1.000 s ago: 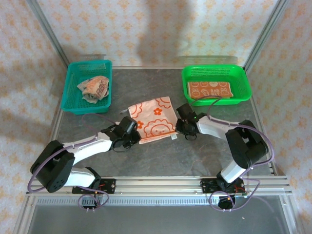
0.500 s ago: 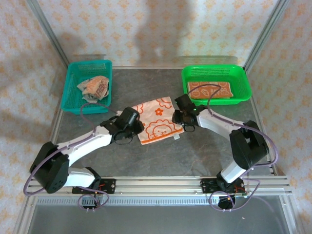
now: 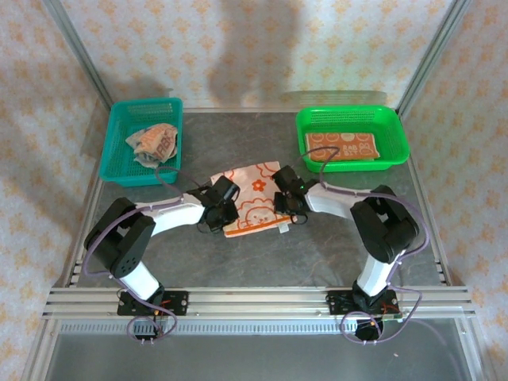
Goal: Fold and stack the towels
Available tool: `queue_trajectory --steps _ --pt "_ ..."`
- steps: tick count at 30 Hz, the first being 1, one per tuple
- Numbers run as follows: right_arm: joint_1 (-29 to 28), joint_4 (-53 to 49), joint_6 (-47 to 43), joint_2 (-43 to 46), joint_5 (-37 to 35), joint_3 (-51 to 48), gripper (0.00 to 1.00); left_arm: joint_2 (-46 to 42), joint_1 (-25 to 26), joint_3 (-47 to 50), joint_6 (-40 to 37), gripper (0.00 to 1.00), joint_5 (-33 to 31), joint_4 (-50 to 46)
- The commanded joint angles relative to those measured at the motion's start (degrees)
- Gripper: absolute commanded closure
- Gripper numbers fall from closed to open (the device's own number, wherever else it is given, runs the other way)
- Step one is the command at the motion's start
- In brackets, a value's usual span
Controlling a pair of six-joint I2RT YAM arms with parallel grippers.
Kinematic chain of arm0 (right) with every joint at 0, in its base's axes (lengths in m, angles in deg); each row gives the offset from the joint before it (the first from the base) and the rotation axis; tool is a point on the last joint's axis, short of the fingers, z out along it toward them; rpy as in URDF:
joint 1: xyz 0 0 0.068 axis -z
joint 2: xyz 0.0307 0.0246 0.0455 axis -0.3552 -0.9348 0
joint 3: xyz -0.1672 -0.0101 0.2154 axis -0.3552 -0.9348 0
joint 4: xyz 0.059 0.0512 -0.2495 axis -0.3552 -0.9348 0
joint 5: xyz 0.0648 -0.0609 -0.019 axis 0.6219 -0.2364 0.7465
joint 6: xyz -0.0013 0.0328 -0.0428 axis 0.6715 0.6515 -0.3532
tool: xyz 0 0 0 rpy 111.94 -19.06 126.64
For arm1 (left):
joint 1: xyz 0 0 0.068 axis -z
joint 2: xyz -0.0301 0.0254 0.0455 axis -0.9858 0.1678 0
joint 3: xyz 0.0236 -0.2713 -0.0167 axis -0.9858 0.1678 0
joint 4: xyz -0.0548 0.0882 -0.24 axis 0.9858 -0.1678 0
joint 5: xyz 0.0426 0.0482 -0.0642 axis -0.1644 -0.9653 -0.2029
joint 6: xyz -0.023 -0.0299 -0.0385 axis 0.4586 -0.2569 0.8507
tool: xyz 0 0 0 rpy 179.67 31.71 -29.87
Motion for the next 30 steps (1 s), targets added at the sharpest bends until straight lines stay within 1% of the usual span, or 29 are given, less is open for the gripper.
queue_trajectory --steps 1,5,6,8,11,13,14,17,19,20,23,27,30 --pt "-3.4 -0.8 7.2 3.4 -4.1 -5.7 0.87 -2.7 -0.3 3.7 -2.4 0.96 -2.1 -6.3" --pt "-7.9 -1.5 12.4 7.5 -7.2 -8.9 0.87 -6.4 -0.3 7.9 -3.0 0.96 -1.3 -7.5" --pt "-8.9 -1.6 13.3 8.5 -7.7 -9.5 0.86 -7.9 -0.3 9.2 -2.7 0.96 -0.6 -7.5" --pt "-9.7 -2.1 14.0 9.4 -8.1 -9.7 0.80 -10.6 -0.3 10.3 -2.3 0.96 0.4 -8.3" --pt "-9.8 -4.9 13.5 9.7 -9.0 -7.0 0.80 -13.7 -0.5 7.5 -4.3 0.95 0.2 -11.7" --pt "-9.8 -7.6 12.5 9.8 -10.4 -3.6 0.81 -14.2 -1.9 4.0 -7.0 0.95 -0.1 -13.8" --pt "-9.8 -8.6 12.1 9.8 -11.4 -2.0 0.84 -14.1 -2.9 2.4 -8.6 0.95 0.1 -14.1" --pt "-9.5 -10.6 9.3 8.9 -14.5 3.5 0.89 -11.6 -6.5 -3.0 -12.6 0.96 0.5 -14.7" --pt "-8.2 -11.9 7.1 5.9 -15.0 8.1 0.96 -8.5 -8.9 -6.6 -14.5 1.00 1.2 -14.4" --pt "-7.3 -12.5 6.3 4.4 -14.9 10.1 0.99 -7.0 -9.7 -8.3 -15.4 1.00 1.0 -14.2" --pt "-4.9 -12.5 3.1 -0.9 -14.5 15.7 1.00 -1.7 -11.1 -13.8 -18.3 1.00 -0.6 -14.2" --pt "-1.4 -13.1 0.3 -8.9 -11.0 23.6 1.00 5.6 -12.1 -20.1 -21.3 1.00 -3.6 -14.7" --pt "0.3 -13.7 -1.3 -13.5 -9.4 28.8 1.00 9.6 -13.2 -23.1 -22.2 1.00 -3.9 -14.5"
